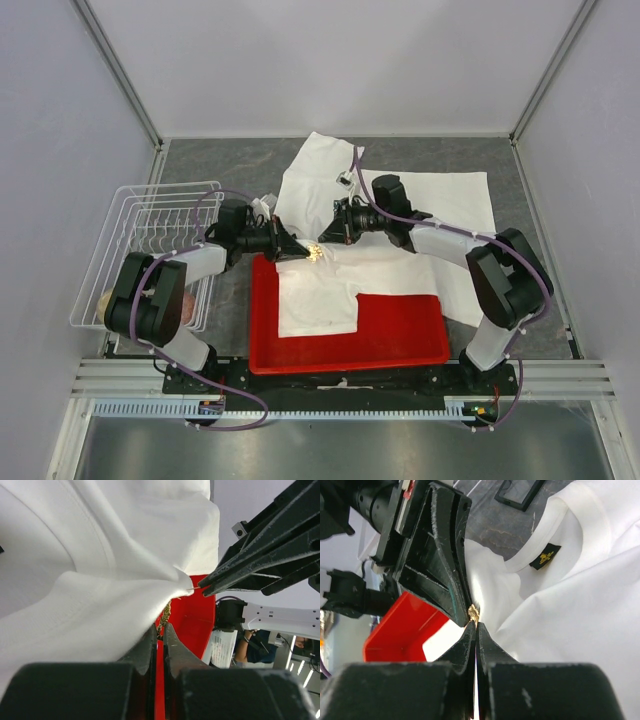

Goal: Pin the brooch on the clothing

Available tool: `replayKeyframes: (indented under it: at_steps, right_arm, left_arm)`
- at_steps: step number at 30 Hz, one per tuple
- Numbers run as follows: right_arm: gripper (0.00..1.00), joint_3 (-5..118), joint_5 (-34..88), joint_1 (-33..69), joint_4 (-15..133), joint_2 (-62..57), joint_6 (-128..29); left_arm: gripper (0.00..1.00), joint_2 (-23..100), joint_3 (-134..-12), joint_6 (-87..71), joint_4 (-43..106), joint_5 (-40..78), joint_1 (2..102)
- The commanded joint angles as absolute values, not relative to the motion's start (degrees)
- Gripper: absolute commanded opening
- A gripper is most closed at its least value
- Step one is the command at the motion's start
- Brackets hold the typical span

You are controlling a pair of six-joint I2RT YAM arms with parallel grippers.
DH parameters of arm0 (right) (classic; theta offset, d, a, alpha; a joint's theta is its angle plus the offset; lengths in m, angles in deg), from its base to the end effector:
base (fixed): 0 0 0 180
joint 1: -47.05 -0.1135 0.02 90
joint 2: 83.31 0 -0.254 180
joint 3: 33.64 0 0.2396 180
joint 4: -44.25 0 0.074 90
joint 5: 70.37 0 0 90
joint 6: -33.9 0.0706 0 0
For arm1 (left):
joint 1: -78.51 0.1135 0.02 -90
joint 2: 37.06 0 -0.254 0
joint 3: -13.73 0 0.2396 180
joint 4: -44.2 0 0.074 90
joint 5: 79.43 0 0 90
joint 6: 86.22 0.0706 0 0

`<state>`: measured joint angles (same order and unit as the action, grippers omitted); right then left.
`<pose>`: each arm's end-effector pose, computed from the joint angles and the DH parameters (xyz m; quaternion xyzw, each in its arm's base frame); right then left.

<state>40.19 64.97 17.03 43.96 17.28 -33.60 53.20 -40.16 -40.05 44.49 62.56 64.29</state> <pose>0.3137 0.2392 0.2002 -0.2539 0.7695 0.5088 0.2906 0.2859 -0.1298 0.1562 -0.0126 0.8253 -0.5393 0.1668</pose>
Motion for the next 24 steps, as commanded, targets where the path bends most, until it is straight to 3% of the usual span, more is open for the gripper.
replayKeyframes:
  at_steps: [1, 13, 22, 24]
  right_arm:
    - [0.0, 42.47, 67.53, 13.23, 46.79, 12.06, -42.72]
    - [0.0, 42.91, 62.61, 7.33, 57.77, 12.22, -59.43]
    - [0.25, 44.41, 63.66, 6.98, 60.41, 13.45, -60.58]
    - [0.26, 44.67, 63.66, 6.98, 60.41, 13.54, -60.5]
  left_arm:
    - [0.02, 51.19, -41.55, -39.28, 41.75, 64.01, 64.45]
    - [0.02, 52.24, -39.79, -41.04, 45.34, 65.94, 64.97]
    - [0.02, 54.17, -39.96, -42.36, 48.42, 67.09, 65.24]
    - [0.02, 54.61, -39.97, -43.06, 48.77, 66.91, 65.24]
